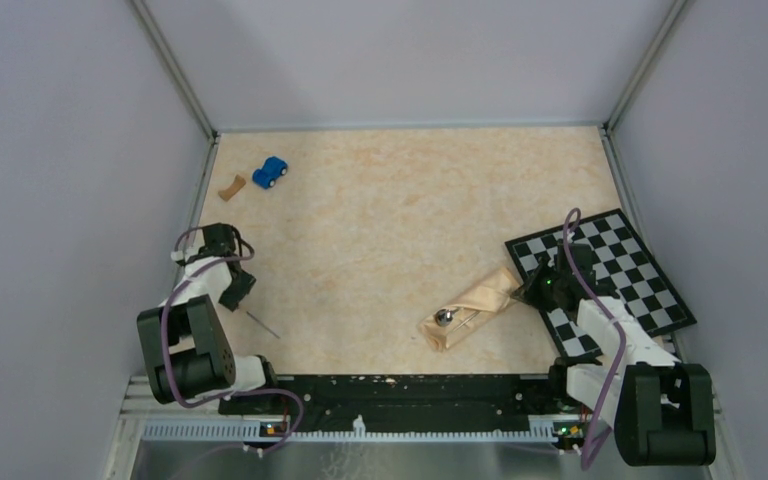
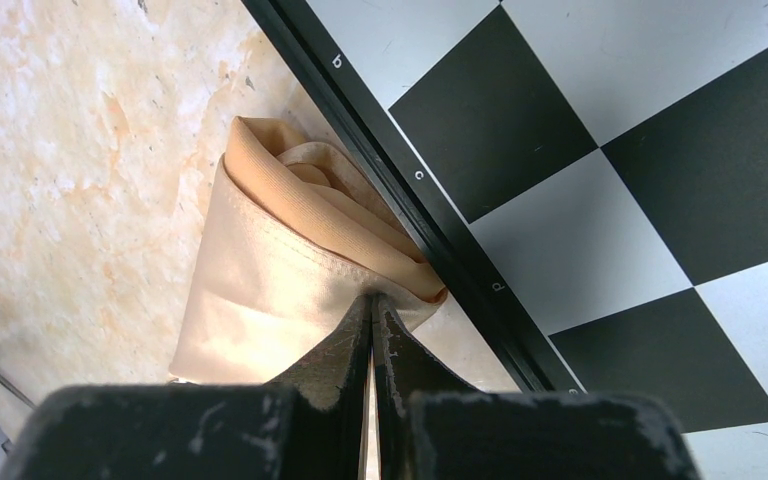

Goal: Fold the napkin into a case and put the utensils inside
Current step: Pick up the utensils from the corner of the board, then insert the utensils into the folded napkin.

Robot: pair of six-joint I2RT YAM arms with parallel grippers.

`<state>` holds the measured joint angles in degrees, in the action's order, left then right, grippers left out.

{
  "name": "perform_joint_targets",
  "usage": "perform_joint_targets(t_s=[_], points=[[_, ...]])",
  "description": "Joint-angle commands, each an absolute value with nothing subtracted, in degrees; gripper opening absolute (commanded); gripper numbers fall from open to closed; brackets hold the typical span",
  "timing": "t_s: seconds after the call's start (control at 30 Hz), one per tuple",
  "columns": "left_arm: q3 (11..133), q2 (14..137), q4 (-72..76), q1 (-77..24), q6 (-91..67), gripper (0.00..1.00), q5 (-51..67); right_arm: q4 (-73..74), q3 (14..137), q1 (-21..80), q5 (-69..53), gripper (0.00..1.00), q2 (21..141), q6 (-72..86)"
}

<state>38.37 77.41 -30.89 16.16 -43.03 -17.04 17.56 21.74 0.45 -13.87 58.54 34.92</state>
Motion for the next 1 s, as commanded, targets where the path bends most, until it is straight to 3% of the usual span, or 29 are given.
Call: perform_joint_targets(t_s=[0.0,0.3,0.43,0.57,0.7,0.8,0.9,0.97], points=[[36.3,78.5,-26.8,17.1,-41.7,0.4,-16.5,17.1,21.3,0.2,-13.9,0.0,56.7,34.6],[34.4,78.5,-24.0,17.3,-38.5,0.07,-9.6,17.1,21.3,0.2,-14.1,0.0,55.9,34.6],[32.5,76.9,-21.3,17.3,-36.5,0.0,-4.6,16.9,21.3,0.2,-14.1,0.0,56.0,34.5],[33.1,72.6,-19.8,14.7,-31.9,0.0,-1.2,16.9,21.1,0.2,-14.0,0.0,56.1,34.5],[36.3,66.2,-20.0,4.7,-24.4,0.0,3.0,16.6,21.0,0.2,-13.8,0.0,56.2,34.5],[38.5,61.5,-18.0,-10.2,-16.5,0.0,5.0,16.6,21.2,0.2,-13.6,0.0,56.3,34.5],[42.1,61.3,-17.1,-19.3,-11.3,0.0,15.8,16.6,21.3,0.2,-13.3,0.0,56.5,34.5],[45.7,63.4,-19.4,-27.2,-8.2,0.0,16.9,16.7,21.5,0.2,-13.1,0.0,56.6,34.4]])
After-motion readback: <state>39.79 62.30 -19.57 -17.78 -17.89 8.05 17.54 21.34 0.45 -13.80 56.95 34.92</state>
